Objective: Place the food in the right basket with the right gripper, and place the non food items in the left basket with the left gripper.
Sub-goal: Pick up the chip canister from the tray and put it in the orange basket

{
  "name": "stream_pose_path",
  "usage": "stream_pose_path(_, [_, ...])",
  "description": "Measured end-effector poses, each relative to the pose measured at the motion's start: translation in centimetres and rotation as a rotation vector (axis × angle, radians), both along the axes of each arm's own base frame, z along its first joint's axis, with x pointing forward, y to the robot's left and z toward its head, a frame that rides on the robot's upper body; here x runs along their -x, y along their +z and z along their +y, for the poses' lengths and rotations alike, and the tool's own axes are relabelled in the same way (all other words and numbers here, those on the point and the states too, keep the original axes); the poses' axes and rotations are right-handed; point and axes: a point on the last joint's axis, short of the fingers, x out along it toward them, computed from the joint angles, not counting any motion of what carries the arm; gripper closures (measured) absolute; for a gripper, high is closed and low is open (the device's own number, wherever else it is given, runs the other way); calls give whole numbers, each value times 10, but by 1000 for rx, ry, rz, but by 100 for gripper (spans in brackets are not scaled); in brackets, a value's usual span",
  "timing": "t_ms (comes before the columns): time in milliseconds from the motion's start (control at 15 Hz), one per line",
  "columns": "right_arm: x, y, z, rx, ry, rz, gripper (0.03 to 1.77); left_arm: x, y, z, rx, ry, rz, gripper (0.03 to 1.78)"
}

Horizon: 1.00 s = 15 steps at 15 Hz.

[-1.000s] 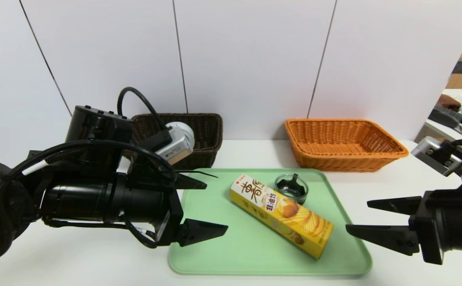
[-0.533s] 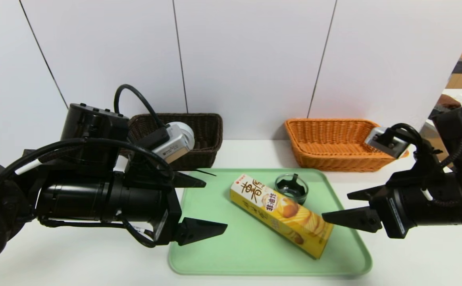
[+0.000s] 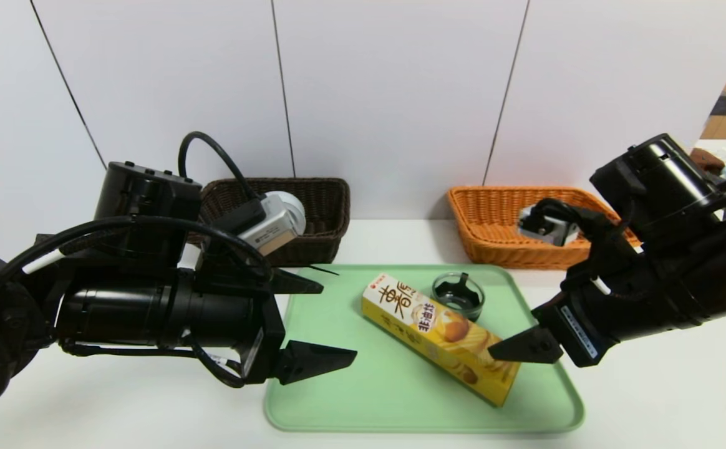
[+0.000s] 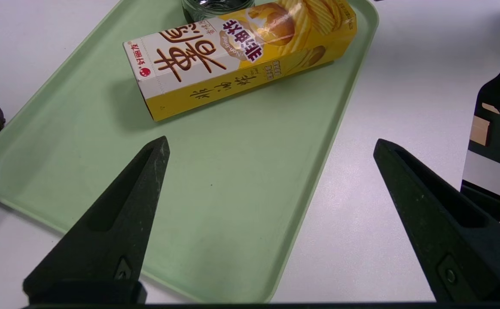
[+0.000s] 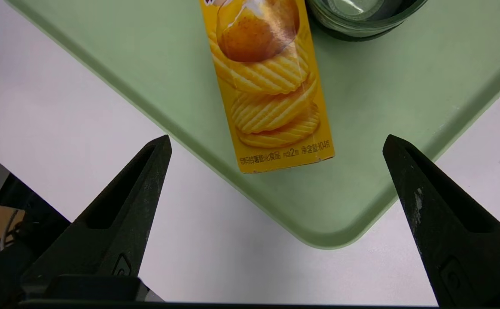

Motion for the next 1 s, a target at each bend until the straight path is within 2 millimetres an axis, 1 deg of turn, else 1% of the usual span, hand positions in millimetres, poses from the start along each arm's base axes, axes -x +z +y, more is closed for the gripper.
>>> stream_pose_path(333, [-10, -11, 22, 93, 50, 13, 10, 0, 0, 0, -1, 2, 1, 12])
stream_pose_path(667, [-17, -27, 35, 160, 94, 35, 10, -1, 0, 0, 1, 4, 1, 12])
stream_pose_path(1000, [-24, -40, 44, 184, 122, 57, 10, -2, 0, 2, 1, 12, -1, 12])
